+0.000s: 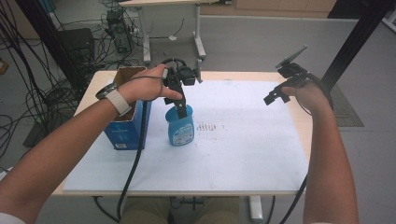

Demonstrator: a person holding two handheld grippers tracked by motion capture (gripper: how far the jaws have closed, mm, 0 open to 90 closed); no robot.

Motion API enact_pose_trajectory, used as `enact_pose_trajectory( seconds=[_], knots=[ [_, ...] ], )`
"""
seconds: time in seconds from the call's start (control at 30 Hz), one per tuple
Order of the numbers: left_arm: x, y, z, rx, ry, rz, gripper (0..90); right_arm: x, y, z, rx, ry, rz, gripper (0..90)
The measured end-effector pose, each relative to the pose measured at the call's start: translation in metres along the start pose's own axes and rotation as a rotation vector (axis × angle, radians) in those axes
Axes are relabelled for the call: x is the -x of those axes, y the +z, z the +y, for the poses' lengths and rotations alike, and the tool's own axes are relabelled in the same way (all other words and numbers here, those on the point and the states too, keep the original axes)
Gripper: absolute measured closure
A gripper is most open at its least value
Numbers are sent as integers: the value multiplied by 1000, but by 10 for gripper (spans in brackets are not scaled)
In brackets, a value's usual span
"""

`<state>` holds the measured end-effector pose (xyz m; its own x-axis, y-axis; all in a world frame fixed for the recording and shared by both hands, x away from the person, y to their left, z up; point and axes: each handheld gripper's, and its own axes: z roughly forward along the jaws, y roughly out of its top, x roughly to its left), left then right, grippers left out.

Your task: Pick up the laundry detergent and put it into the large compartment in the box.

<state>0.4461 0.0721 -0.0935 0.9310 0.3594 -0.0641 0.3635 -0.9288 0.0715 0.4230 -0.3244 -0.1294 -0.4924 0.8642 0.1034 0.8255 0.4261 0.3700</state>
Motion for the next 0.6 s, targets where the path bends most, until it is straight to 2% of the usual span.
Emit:
enact_pose_trajectory(
  seconds=[0.6],
  knots=[
    [-1, 1, -1, 1, -3, 0, 80, 0, -1, 0, 4, 2, 0, 55]
  ],
)
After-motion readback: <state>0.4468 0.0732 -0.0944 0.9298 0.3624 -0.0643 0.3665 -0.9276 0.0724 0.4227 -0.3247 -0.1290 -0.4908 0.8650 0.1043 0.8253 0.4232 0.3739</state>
